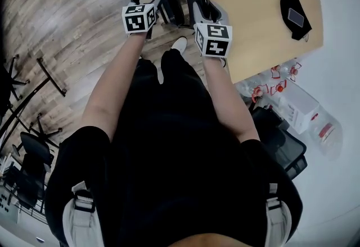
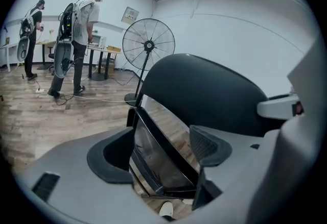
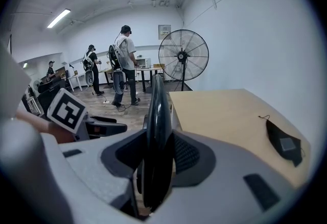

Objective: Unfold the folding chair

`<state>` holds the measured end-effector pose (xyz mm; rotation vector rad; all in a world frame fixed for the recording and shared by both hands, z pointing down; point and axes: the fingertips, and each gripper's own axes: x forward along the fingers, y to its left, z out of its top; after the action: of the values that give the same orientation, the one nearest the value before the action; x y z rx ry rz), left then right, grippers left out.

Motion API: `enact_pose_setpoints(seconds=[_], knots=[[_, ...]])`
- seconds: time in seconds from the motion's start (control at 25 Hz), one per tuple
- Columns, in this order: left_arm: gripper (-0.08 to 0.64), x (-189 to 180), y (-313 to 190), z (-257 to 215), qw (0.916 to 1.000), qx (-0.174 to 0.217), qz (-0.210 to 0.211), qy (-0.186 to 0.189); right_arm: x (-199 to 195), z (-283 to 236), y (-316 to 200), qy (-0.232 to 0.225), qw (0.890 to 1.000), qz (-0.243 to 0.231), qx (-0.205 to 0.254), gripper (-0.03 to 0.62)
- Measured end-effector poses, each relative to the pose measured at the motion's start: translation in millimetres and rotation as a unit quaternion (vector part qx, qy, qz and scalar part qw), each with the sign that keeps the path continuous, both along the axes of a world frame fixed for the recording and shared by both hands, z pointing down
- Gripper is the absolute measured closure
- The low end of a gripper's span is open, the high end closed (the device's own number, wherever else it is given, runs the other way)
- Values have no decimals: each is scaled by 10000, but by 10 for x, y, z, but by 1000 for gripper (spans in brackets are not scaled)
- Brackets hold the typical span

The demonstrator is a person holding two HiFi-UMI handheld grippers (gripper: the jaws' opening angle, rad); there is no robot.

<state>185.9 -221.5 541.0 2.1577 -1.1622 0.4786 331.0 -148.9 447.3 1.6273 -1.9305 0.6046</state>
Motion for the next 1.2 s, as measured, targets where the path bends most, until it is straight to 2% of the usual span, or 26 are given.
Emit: enact_pose_setpoints(seconds=[0.28,0.44,0.6,0.76,0.92,1.08,1.2], knots=[[225,192,-240,415,9968,-633,-495,42,-84,6,10,-11,10000,-62,21,449],[225,329,-329,700,9909,-1075,-794,177,-141,7,-1,-22,9999,-120,71,449],[225,445,-359,940,9852,-1397,-988,118,-208,6,24,-38,9998,-197,84,449],[225,461,-376,1131,9803,-1595,-1160,-118,-274,0,43,-36,9996,-253,87,449],[225,355,-393,1346,9759,-1619,-1324,-629,-330,-4,68,-76,9996,-272,92,449],[228,359,-408,1485,9730,-1665,-1448,-677,-380,3,73,-55,9994,-326,112,449],[299,375,-372,1491,9736,-1663,-1394,-706,-412,4,77,-43,9993,-356,111,449]])
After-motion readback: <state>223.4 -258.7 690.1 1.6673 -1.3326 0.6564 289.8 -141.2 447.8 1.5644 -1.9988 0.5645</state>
